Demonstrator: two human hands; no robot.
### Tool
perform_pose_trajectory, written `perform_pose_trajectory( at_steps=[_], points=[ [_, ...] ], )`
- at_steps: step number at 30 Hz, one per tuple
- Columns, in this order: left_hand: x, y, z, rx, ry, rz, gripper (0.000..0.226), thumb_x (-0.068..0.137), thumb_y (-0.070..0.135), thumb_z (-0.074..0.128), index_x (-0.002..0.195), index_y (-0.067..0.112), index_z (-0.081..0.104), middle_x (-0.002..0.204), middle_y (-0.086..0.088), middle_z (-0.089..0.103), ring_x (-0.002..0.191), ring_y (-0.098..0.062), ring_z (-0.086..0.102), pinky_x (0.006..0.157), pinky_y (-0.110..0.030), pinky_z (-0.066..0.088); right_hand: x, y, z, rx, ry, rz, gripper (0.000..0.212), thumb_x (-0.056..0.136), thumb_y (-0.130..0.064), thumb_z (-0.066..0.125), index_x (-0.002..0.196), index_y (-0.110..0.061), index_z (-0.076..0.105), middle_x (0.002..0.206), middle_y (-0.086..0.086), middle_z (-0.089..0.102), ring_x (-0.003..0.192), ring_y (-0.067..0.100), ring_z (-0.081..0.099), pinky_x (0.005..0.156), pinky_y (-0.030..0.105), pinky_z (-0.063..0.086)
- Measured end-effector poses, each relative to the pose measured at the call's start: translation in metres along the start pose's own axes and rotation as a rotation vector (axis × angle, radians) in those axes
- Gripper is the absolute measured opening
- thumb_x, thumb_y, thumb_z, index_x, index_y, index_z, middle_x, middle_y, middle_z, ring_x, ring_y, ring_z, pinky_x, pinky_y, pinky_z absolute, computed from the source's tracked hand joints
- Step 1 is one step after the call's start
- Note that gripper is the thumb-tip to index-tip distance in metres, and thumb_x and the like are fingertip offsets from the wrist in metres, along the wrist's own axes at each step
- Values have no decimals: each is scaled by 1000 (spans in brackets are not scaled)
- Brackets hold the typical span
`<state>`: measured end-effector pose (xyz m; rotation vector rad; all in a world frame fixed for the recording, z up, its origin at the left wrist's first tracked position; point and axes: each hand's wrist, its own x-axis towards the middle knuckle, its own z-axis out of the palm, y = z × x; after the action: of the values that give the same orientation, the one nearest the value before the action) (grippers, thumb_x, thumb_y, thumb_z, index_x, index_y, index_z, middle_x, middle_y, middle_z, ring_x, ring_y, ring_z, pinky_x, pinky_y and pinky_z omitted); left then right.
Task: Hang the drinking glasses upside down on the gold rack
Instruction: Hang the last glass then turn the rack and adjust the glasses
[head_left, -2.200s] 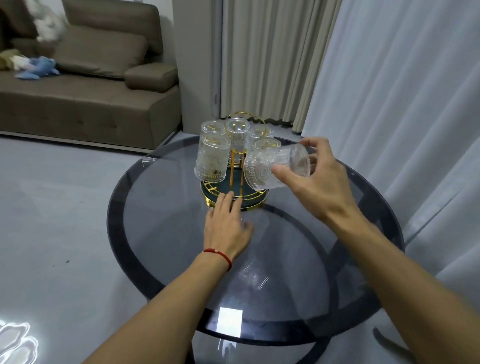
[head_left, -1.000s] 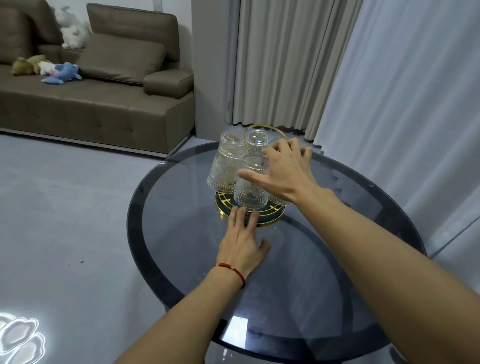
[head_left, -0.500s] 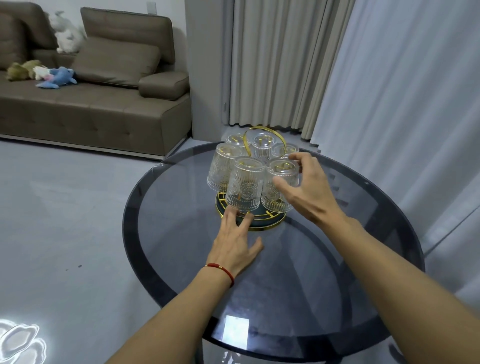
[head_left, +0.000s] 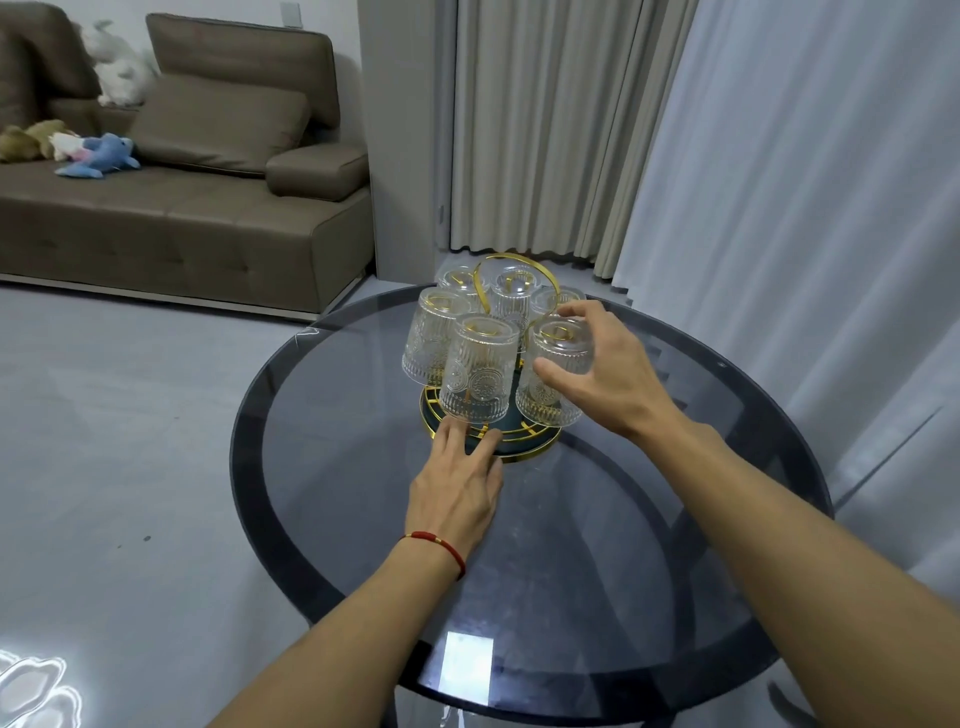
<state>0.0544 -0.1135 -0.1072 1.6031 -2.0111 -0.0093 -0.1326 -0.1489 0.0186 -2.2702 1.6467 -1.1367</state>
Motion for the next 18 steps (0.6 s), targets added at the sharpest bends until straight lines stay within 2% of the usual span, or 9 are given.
perform_pose_trajectory(
  at_steps=[5, 8, 11, 18],
  points=[
    [-1, 1, -1, 26, 0, 7, 32, 104, 37, 40, 134, 29, 48, 139, -8, 39, 132, -23, 39, 67, -35, 58, -7, 6, 0, -60, -11, -46, 60, 89, -49, 71, 141, -24, 52, 135, 4, 57, 120, 14, 56, 101, 32, 46],
    [-1, 1, -1, 28, 2, 13, 32, 103, 35, 41, 134, 28, 49, 139, -9, 41, 134, -24, 38, 70, -35, 57, -13, 7, -3, -126, 26, -80, 59, 92, -49, 70, 141, -21, 56, 137, 4, 53, 119, 20, 59, 99, 44, 52],
    [-1, 1, 0, 28, 0, 13, 33, 103, 35, 40, 135, 28, 48, 140, -10, 40, 136, -25, 36, 74, -36, 58, -17, 5, -7, -224, 29, -112, 57, 93, -49, 67, 140, -19, 58, 143, 7, 49, 124, 25, 58, 98, 49, 54],
    [0, 1, 0, 1, -7, 1, 38, 103, 35, 41, 139, 26, 45, 143, -10, 39, 136, -25, 36, 82, -37, 58, -18, 9, -17, -183, 12, -103, 50, 98, -49, 59, 141, -23, 60, 147, 5, 48, 130, 23, 55, 102, 44, 51]
  ],
)
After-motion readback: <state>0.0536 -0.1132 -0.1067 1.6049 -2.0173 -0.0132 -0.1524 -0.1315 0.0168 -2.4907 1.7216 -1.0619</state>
